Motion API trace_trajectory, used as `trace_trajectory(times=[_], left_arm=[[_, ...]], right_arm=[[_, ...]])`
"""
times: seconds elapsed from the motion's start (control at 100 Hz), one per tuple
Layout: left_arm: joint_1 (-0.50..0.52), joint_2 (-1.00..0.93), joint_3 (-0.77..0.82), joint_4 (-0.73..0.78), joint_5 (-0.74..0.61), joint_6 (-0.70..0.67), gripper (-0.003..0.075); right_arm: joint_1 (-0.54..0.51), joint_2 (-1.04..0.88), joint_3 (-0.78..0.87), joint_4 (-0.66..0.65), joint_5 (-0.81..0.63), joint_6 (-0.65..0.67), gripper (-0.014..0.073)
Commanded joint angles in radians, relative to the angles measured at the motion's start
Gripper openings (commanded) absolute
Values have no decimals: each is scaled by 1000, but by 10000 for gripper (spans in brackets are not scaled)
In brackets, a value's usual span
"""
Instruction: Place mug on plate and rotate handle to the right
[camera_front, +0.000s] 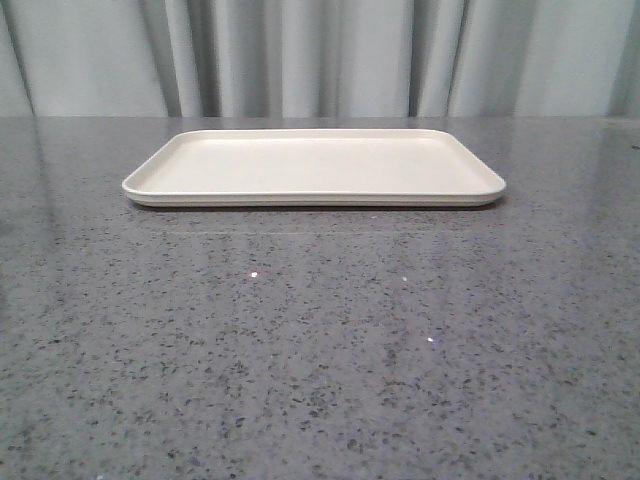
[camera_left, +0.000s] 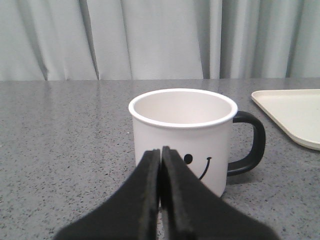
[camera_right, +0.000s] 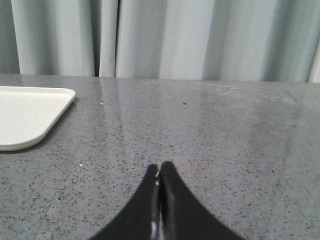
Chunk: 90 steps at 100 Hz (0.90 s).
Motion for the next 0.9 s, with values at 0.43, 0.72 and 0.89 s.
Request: trace_trajectory(times=[0.43, 0.72, 0.89], left_arm=[[1, -32, -71, -3, -91, -2, -19], [1, 74, -286, -7, 75, -2, -19], [1, 188, -401, -12, 148, -2, -19]], right_arm=[[-5, -20, -75, 10, -18, 11, -69], [-5, 45, -268, 10, 199, 11, -69], [-5, 133, -337, 10, 256, 11, -69]])
